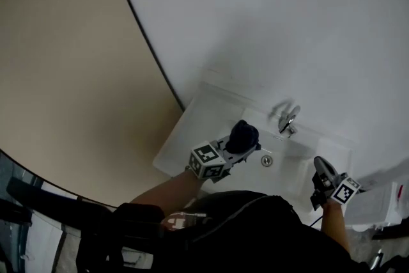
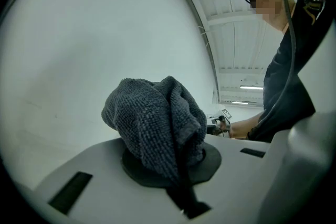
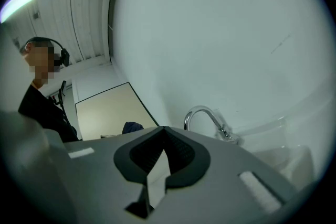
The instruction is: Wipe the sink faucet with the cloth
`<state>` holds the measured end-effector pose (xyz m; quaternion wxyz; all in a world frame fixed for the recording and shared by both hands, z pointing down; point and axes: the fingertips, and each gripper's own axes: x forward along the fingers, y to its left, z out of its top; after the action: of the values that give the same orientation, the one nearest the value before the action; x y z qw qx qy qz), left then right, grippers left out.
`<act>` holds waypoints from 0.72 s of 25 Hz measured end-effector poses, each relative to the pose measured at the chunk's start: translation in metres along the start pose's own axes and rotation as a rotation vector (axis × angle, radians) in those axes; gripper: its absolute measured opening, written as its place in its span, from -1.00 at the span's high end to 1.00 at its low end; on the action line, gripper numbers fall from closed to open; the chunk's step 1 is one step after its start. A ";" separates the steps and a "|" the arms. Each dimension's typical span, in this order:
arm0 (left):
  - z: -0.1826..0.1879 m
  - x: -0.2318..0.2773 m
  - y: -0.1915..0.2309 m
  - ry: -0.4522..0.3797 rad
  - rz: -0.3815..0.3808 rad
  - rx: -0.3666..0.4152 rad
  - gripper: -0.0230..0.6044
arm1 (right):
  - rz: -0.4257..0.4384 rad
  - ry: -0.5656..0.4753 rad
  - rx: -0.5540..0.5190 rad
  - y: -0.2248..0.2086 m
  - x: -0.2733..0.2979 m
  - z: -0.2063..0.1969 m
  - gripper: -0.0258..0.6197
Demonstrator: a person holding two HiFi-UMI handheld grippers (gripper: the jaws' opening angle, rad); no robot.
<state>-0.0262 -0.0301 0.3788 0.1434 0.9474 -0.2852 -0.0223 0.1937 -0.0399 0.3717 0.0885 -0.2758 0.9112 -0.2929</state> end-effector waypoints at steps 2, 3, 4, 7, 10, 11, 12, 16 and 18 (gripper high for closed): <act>0.013 0.005 0.019 -0.007 0.046 0.051 0.86 | 0.014 0.029 -0.027 -0.009 0.016 0.013 0.92; 0.015 0.010 0.029 0.019 0.069 0.083 0.86 | 0.017 0.042 -0.043 -0.011 0.022 0.018 0.92; 0.011 0.016 0.039 0.073 0.085 0.125 0.86 | 0.007 0.054 -0.059 -0.011 0.022 0.018 0.92; -0.015 0.046 0.065 0.300 0.104 0.313 0.86 | -0.036 0.086 -0.092 -0.005 0.010 0.003 0.92; -0.038 0.087 0.089 0.447 0.090 0.492 0.86 | -0.063 0.108 -0.080 -0.010 -0.002 -0.012 0.91; -0.045 0.103 0.094 0.484 0.072 0.541 0.86 | -0.083 0.108 -0.069 -0.013 -0.010 -0.016 0.91; -0.051 0.119 0.096 0.517 0.046 0.585 0.86 | -0.107 0.107 -0.057 -0.016 -0.019 -0.019 0.91; -0.071 0.175 0.098 0.633 -0.045 0.748 0.86 | -0.203 0.095 -0.007 -0.031 -0.060 -0.028 0.91; -0.073 0.194 0.104 0.669 -0.066 0.834 0.86 | -0.248 0.084 0.011 -0.039 -0.081 -0.030 0.91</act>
<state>0.0900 -0.2003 0.4859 -0.1630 0.8878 -0.1785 0.3917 0.2693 -0.0067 0.4194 0.0149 -0.3735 0.8713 -0.3180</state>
